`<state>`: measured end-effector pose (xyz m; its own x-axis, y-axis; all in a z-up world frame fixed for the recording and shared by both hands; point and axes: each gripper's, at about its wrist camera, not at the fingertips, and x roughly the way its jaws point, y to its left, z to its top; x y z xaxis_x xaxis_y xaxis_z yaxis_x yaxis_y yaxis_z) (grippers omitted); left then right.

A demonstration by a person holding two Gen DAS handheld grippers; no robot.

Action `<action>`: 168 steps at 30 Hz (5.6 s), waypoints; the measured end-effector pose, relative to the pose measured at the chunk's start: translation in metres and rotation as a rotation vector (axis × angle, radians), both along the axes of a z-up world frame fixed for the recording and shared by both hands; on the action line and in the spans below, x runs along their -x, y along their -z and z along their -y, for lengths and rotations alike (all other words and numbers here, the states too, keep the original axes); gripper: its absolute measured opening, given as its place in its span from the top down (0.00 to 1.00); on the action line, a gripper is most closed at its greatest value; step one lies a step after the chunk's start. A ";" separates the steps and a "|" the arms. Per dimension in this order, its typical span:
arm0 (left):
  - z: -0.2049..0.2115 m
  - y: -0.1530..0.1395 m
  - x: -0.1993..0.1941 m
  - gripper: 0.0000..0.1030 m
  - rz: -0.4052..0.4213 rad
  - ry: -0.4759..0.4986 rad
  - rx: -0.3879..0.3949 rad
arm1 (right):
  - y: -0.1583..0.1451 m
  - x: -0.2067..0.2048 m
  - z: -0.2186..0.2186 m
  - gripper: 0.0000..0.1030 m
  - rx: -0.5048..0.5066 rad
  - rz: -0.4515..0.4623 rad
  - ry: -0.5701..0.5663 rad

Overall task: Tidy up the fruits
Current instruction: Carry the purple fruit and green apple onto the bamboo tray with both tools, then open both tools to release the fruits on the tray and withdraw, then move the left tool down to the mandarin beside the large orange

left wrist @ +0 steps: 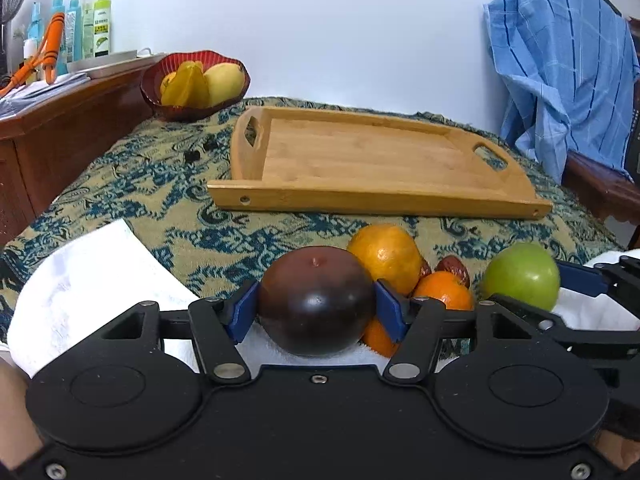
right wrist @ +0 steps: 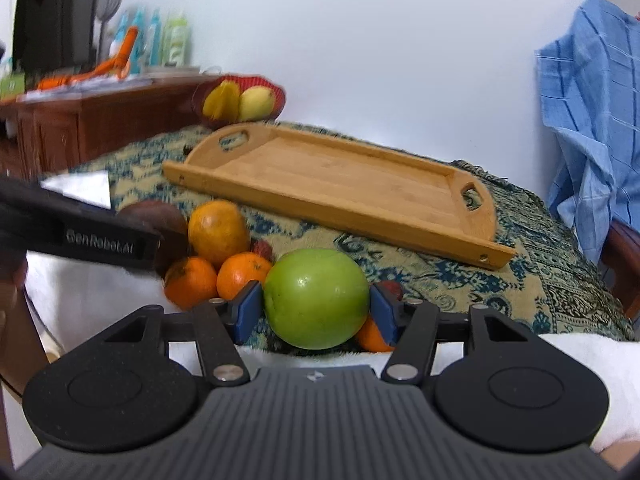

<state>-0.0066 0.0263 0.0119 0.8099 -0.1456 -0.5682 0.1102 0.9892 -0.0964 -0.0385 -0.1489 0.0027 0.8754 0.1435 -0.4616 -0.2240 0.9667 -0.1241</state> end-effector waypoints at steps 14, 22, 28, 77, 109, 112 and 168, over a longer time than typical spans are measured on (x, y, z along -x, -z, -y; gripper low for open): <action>0.003 -0.037 -0.021 0.42 0.052 -0.011 0.027 | -0.025 -0.028 0.048 0.41 -0.221 -0.003 0.114; 0.014 -0.050 -0.066 0.42 0.034 -0.008 0.044 | -0.039 -0.067 0.076 0.41 -0.277 -0.010 0.139; 0.024 -0.057 -0.105 0.42 0.015 -0.015 0.057 | -0.038 -0.108 0.099 0.41 -0.320 -0.037 0.153; 0.054 -0.025 -0.198 0.42 -0.103 -0.051 0.012 | -0.025 -0.221 0.130 0.41 -0.554 -0.356 0.178; 0.058 -0.025 -0.189 0.16 -0.085 -0.038 -0.061 | -0.026 -0.220 0.128 0.13 -0.563 -0.367 0.129; 0.058 -0.026 -0.186 0.13 -0.084 -0.044 -0.067 | -0.026 -0.219 0.127 0.13 -0.550 -0.362 0.126; 0.042 -0.040 -0.052 0.07 0.013 -0.012 -0.053 | -0.017 -0.087 0.100 0.02 -0.266 -0.010 0.129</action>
<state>0.0452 -0.0158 0.0515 0.8185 -0.1059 -0.5646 0.0994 0.9941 -0.0423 0.0489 -0.2488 0.0194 0.8899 0.1484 -0.4312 -0.0971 0.9855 0.1388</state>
